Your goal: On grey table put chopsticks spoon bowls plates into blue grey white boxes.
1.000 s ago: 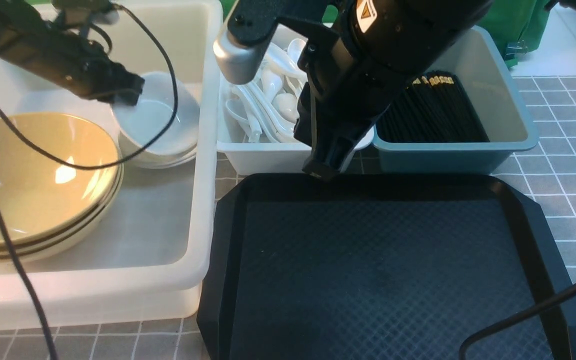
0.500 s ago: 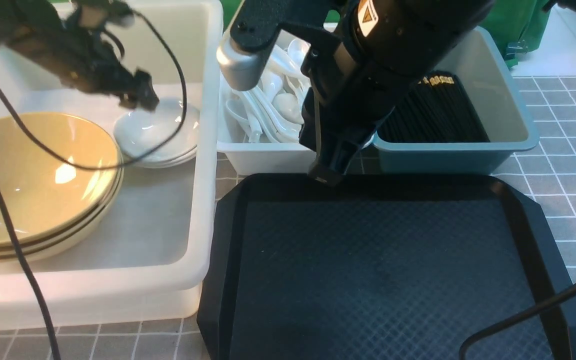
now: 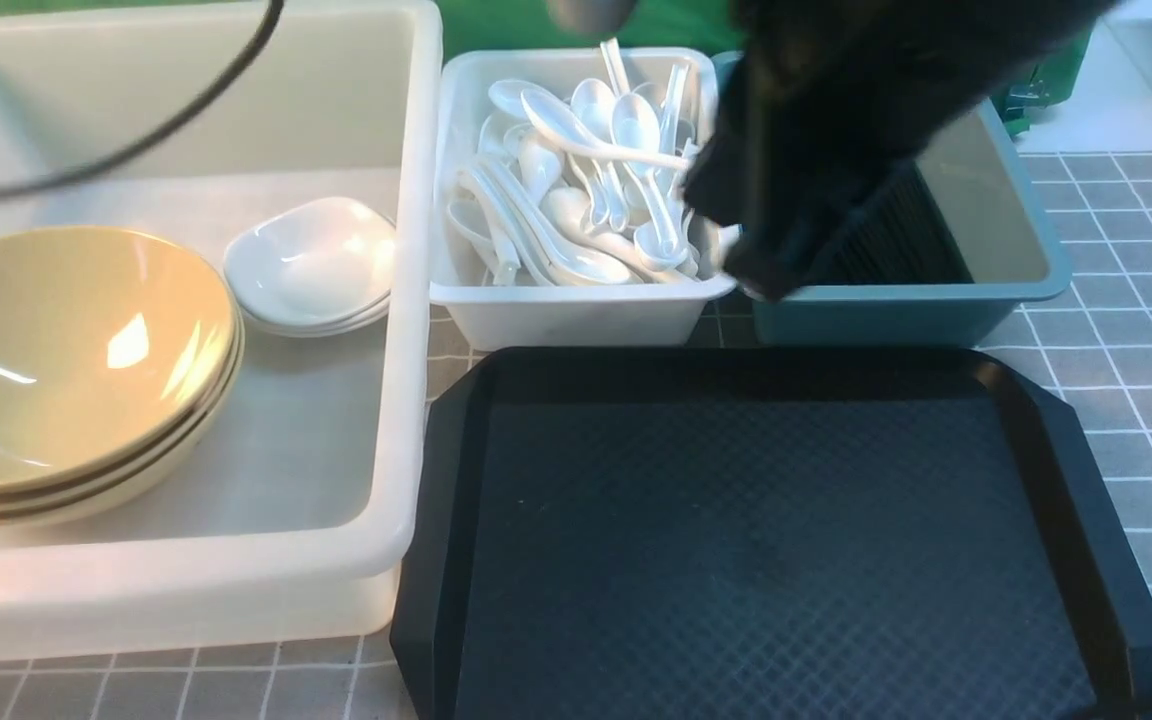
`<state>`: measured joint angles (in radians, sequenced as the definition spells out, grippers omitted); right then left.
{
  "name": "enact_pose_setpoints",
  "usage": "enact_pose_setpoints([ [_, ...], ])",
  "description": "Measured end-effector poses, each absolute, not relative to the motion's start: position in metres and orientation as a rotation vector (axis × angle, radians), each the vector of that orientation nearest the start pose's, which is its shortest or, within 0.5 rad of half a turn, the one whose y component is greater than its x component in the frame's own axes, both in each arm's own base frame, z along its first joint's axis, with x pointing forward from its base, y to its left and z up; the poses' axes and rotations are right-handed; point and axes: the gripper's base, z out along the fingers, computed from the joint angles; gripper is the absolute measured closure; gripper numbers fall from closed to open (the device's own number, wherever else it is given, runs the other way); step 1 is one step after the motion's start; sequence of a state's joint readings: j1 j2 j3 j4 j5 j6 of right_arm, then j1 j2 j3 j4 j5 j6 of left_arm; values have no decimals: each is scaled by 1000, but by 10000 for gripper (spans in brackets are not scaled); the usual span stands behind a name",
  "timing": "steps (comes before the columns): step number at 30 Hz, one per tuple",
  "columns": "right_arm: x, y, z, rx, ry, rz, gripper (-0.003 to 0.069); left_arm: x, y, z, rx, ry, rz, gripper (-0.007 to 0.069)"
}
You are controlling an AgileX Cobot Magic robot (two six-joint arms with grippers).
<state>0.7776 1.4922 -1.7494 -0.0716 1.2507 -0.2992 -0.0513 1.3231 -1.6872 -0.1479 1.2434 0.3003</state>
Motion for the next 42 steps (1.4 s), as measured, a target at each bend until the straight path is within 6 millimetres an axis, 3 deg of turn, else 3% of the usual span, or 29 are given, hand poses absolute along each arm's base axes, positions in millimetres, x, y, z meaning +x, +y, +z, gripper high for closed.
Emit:
enact_pose_setpoints([
  [2, 202, 191, 443, -1237, 2125, 125, 615, 198, -21, 467, 371, 2274, -53, 624],
  [6, 177, 166, 442, -1133, 2051, 183, 615, 126, -14, 441, 262, 2110, -24, 635],
  [10, 160, 150, 435, -1060, 1958, 229, 615, 79, -10, 413, 195, 1965, -36, 635],
  [14, 142, 133, 421, -986, 1851, 281, 612, 47, -5, 372, 127, 1913, -19, 635],
  [18, 126, 119, 402, -921, 1769, 328, 607, 36, -2, 344, 108, 1915, 5, 635],
  [25, 99, 94, 387, -781, 1603, 431, 600, 28, 1, 321, 112, 1882, 42, 635],
  [42, 96, 91, 378, -782, 1633, 433, 582, 27, 1, 315, 114, 1924, 43, 635],
])
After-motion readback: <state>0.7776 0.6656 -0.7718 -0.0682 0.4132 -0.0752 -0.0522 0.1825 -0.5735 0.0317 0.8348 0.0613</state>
